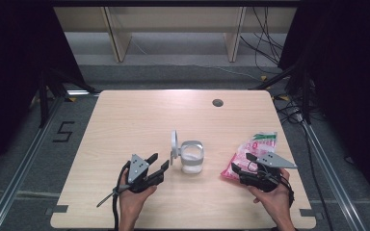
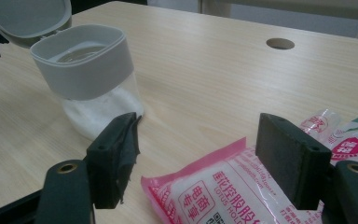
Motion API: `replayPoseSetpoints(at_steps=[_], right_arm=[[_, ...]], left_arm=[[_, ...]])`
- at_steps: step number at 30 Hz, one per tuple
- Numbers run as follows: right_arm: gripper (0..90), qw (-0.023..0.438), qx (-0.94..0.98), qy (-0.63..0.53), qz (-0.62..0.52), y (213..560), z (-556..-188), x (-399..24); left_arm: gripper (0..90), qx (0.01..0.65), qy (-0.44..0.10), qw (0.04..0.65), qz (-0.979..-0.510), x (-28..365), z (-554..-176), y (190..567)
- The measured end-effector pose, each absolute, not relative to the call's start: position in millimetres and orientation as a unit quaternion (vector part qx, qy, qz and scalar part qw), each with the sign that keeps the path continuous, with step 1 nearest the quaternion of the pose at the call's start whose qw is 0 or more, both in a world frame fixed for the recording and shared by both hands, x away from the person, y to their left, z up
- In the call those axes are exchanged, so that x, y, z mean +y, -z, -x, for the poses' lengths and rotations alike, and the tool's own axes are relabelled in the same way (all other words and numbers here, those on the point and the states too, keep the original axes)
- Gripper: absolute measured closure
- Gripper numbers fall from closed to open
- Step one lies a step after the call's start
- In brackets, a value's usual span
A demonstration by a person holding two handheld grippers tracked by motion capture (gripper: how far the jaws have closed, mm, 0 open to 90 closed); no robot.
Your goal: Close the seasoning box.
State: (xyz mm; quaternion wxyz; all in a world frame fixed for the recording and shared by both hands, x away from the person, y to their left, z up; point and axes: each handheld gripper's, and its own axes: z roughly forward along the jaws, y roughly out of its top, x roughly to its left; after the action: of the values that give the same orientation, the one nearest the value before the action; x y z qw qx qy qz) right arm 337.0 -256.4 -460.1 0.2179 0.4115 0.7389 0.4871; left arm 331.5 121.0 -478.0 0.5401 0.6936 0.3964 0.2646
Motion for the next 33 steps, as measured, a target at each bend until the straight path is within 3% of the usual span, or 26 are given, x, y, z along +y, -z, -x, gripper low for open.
replayPoseSetpoints(at_steps=[6, 12, 33], right_arm=[[25.7, 0.217, 0.747, -0.484, -0.401, 460, -335, -255], [24.9, 0.215, 0.749, -0.486, -0.395, 459, -332, -251], [27.1, 0.210, 0.749, -0.484, -0.400, 462, -331, -251]], left_arm=[[74.8, 0.383, -0.272, 0.548, -0.692, 124, -338, 470], [86.4, 0.383, -0.275, 0.546, -0.693, 118, -346, 463], [89.1, 0.362, -0.268, 0.550, -0.703, 99, -351, 453]])
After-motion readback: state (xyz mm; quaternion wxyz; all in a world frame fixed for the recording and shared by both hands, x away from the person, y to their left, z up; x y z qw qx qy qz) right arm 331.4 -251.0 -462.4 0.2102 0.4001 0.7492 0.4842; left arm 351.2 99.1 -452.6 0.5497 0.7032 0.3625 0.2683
